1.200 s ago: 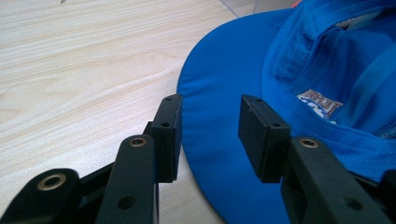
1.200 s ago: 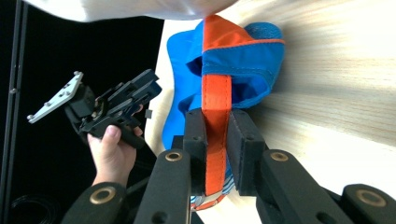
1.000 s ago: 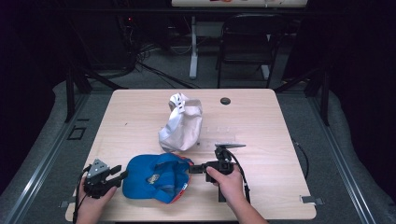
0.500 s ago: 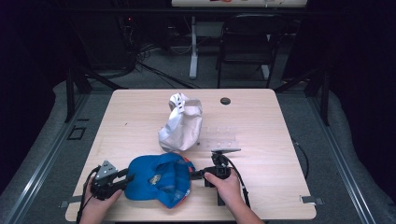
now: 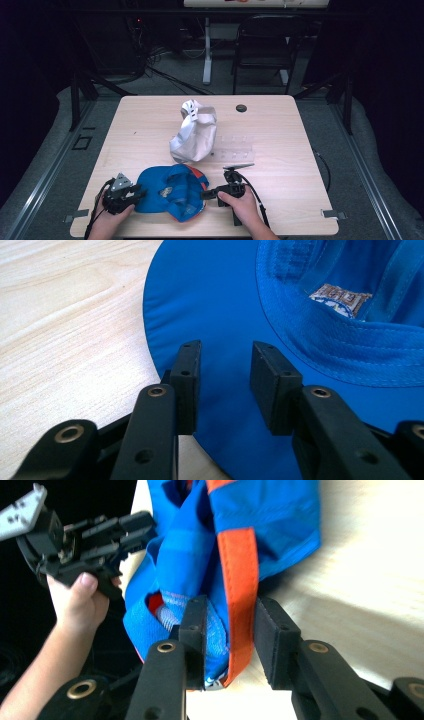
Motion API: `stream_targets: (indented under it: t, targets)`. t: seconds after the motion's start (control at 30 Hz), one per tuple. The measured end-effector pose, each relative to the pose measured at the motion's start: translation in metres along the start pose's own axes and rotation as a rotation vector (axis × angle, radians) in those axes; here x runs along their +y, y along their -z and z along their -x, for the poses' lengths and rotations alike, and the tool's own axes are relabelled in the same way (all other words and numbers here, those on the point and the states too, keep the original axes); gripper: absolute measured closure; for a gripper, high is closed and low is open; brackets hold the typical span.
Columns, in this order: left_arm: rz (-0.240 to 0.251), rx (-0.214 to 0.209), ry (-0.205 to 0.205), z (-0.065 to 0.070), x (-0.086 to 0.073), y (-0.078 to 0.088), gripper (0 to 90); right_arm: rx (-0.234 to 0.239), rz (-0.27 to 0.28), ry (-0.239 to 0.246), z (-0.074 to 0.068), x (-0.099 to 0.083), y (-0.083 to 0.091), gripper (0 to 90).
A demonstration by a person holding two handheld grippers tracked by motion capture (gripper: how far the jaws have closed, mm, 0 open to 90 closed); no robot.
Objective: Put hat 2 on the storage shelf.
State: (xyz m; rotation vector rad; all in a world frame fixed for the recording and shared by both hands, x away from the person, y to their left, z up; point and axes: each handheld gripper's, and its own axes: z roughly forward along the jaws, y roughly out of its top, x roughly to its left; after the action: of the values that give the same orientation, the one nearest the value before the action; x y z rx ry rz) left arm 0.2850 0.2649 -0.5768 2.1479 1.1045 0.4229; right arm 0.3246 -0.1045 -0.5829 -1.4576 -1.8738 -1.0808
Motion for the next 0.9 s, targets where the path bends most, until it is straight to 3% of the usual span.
stream_targets:
  t: [0.1,0.37,0.5,0.7,0.9]
  targets:
    - [-0.010,-0.001,-0.004,0.000,0.000,0.000,66.4,0.003,-0.020,0.028,-0.001,-0.002,-0.002,67.6]
    - [-0.012,0.005,-0.013,0.001,0.000,0.000,66.5,0.044,0.019,0.021,-0.006,-0.002,0.007,73.8]
    - [-0.013,0.008,-0.018,0.001,0.001,0.000,65.9,0.054,0.069,-0.013,-0.007,0.000,0.016,77.9]
    - [-0.004,0.013,-0.021,0.003,0.001,0.001,64.8,0.027,0.083,-0.055,-0.010,0.005,0.021,78.2]
    - [0.047,0.027,-0.016,0.002,0.003,0.009,61.2,0.016,0.083,-0.097,-0.021,0.010,0.031,78.4]
